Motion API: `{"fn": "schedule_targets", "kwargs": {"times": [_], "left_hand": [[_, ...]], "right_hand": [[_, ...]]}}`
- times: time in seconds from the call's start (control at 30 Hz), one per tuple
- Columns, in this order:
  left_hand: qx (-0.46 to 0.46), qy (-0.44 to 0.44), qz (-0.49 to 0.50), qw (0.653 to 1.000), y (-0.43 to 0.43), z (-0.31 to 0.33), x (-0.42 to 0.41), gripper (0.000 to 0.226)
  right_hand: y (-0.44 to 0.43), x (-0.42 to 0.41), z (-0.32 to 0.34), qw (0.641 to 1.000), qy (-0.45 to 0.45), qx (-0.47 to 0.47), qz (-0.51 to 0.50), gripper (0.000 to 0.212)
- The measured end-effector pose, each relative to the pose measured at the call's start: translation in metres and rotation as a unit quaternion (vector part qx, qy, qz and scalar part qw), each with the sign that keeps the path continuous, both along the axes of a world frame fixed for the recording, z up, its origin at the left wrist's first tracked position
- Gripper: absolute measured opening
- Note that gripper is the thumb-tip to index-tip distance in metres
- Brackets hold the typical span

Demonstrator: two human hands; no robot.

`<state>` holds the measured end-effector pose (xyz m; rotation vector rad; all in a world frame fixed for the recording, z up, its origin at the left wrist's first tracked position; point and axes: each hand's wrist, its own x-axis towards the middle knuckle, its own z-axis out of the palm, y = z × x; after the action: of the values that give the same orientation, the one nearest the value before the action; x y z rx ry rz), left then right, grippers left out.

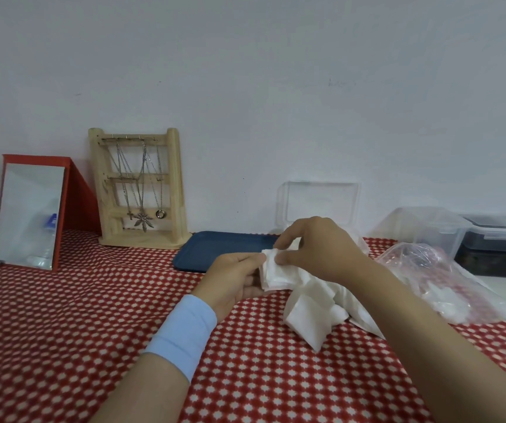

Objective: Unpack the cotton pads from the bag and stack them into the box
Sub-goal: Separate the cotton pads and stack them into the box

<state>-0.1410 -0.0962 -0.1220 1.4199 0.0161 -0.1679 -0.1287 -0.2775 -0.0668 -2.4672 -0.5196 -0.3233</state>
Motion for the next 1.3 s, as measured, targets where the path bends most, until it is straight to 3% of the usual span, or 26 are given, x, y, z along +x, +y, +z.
{"fn": "schedule_targets", "kwargs": {"times": [0.13, 0.3, 0.4, 0.53, 0.87, 1.0, 1.07, 1.2, 1.3], "left_hand": [[-0.019, 0.007, 0.015, 1.0, 0.002, 0.001, 0.0, 0.023], [0.024, -0.007, 0.028, 0.999, 0.003, 0.002, -0.001, 0.02], [0.03, -0.013, 0.017, 0.999, 0.002, 0.002, -0.001, 0.02], [0.05, -0.026, -0.004, 0.998, -0.001, 0.003, -0.003, 0.022], [0.051, -0.028, -0.036, 0.998, -0.002, 0.007, -0.007, 0.026], [0.011, -0.022, -0.047, 0.999, -0.003, 0.011, -0.009, 0.03], [0.051, -0.049, -0.056, 0.996, -0.003, 0.012, -0.01, 0.025], [0.097, -0.067, -0.048, 0.992, 0.0, 0.013, -0.009, 0.039], [0.094, -0.061, -0.047, 0.993, 0.0, 0.015, -0.008, 0.044]], "right_hand": [[0.0, 0.003, -0.001, 0.998, -0.021, 0.053, 0.027, 0.009], [-0.013, -0.002, 0.015, 0.978, 0.044, 0.187, 0.081, 0.008], [-0.017, -0.005, 0.021, 0.978, 0.097, 0.145, 0.115, 0.006], [-0.015, -0.002, 0.015, 0.977, 0.14, 0.092, 0.133, 0.022], [-0.008, 0.001, 0.009, 0.99, 0.047, 0.059, 0.115, 0.023], [-0.007, 0.004, 0.006, 0.994, 0.012, 0.033, 0.104, 0.022], [-0.008, 0.006, 0.005, 0.996, 0.002, 0.03, 0.081, 0.026], [-0.014, 0.005, 0.007, 0.984, 0.155, 0.049, 0.068, 0.059], [-0.017, 0.007, 0.003, 0.972, 0.2, 0.094, 0.079, 0.055]]}}
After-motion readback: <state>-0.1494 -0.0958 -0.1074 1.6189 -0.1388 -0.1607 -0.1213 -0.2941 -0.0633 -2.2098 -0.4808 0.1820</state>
